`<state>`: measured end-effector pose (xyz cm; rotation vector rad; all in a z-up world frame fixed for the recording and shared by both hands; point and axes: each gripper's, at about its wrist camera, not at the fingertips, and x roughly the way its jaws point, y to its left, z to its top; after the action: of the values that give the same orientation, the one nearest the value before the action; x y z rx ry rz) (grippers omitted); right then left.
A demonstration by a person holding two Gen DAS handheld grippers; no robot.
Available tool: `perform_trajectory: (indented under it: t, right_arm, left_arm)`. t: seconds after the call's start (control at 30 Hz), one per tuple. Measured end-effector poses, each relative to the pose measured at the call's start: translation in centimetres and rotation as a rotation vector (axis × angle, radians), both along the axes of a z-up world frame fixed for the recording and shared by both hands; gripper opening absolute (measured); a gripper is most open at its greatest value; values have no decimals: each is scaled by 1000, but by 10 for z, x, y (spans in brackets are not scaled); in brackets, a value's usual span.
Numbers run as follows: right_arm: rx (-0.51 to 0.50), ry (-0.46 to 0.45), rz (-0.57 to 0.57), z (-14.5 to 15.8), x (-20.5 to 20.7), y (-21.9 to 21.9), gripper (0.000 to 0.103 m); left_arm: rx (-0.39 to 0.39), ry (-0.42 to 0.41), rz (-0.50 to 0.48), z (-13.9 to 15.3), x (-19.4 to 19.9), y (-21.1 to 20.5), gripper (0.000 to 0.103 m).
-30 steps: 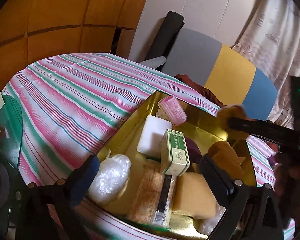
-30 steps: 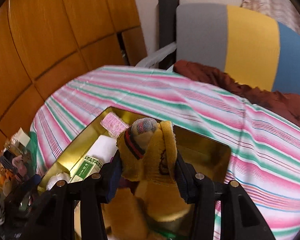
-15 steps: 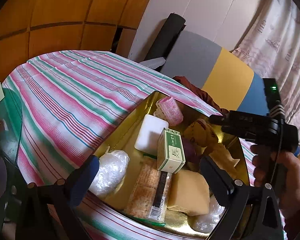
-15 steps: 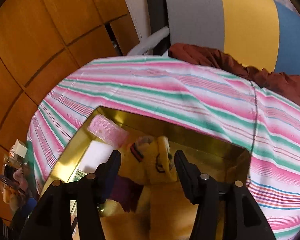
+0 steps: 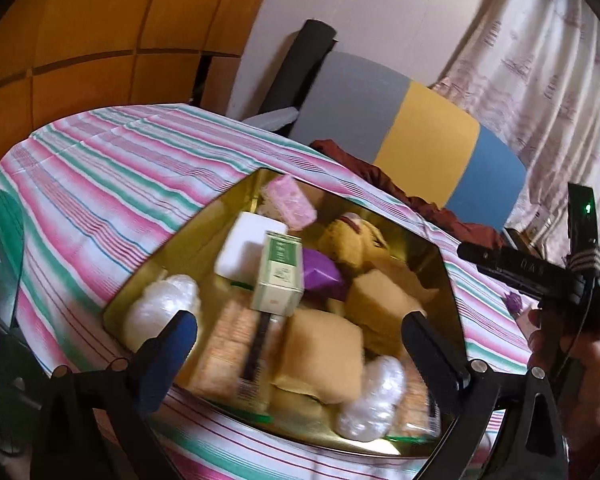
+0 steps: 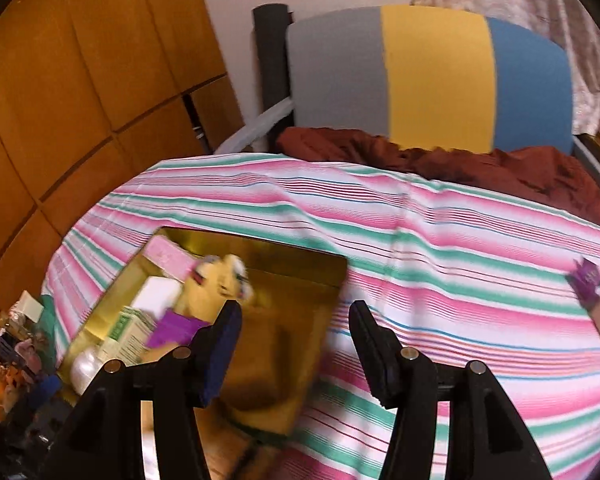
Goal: Organize objects
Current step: 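Carry the green box and yellow pouch to the gold tray and release them, then move the right tool to the cream box and grasp it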
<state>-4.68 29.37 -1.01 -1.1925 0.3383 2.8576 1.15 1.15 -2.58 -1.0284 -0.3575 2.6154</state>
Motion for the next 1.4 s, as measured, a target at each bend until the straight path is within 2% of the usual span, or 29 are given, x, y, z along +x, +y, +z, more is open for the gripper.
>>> perform_trajectory:
  t: [0.33,0.7,0.9,1.4]
  right_arm:
    - [-3,7,-99,-21,53,40,56]
    - [-1,-50,-252,-49,97,102,56]
    - [29,-70,-318,-56,117,131,56]
    - [52,-78,-396,-65,145,191,56]
  left_arm:
    - [-28,36,-155,11,24,54,103]
    - [-73,50,-310,15,53,111,103]
    - [-96,34,-381,14,61,144,103]
    - [-167,-6,-507,2,80,205,103]
